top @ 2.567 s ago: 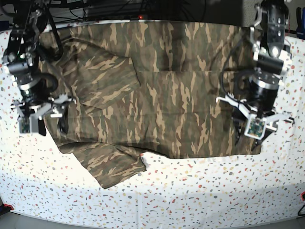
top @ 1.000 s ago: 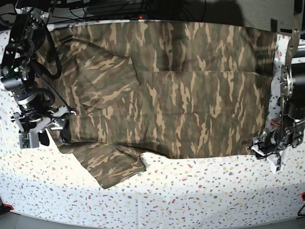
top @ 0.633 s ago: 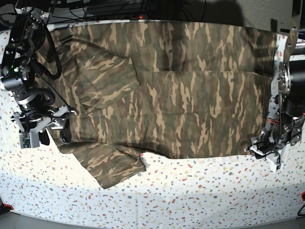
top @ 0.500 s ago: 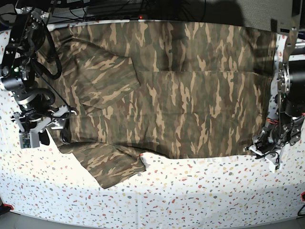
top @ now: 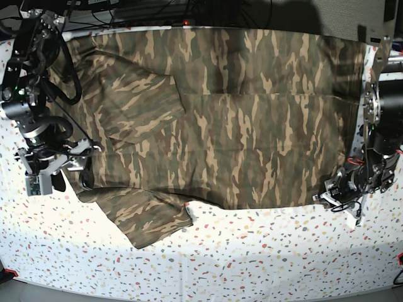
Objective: Fold the T-shirt properly
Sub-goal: 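Move the right gripper to the other hem corner and grasp it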
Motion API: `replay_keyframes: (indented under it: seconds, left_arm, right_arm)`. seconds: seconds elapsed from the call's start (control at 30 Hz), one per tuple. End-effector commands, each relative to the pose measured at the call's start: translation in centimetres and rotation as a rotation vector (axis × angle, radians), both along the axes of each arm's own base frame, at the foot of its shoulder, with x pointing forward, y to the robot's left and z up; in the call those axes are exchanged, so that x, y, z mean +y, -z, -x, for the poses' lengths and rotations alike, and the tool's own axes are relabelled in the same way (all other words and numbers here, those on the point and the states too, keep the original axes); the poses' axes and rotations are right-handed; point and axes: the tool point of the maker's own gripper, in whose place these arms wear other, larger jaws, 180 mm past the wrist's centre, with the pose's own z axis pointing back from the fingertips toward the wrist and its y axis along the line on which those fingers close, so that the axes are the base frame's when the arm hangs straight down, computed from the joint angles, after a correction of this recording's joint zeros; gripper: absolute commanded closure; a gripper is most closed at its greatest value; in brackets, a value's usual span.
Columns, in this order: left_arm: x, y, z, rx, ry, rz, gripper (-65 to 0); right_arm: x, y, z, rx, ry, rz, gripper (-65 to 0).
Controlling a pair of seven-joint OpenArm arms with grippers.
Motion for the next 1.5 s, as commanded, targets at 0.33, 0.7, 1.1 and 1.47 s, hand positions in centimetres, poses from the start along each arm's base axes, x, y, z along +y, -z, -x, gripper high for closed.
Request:
replay_keyframes:
  seconds: [0.33,0.7,1.1,1.47]
  left_arm:
    - [0.4,-2.3,-2.0,-0.103,-0.013,0.0,0.0]
    - [0.3,-2.0,-1.7,-0.08,-0.004,-0.002,0.0]
    - [0.2,-1.6,-1.3,-0.053,0.005,-0.003,0.0]
    - [0.2,-1.6,-1.3,-0.054,0.004,-0.003,0.0]
  right_arm:
    - [-3.2,-2.5,-5.6,-0.116,0.071,-0.027,-32.5]
    - [-8.5,4.5,-11.8,0.15,0.215,-0.102,-32.5]
    - [-7.7,6.8,-14.9,0.212,0.09,-0.112,-32.5]
    - [-10.4,9.0,-14.8,0.311,0.172,0.151,-32.4]
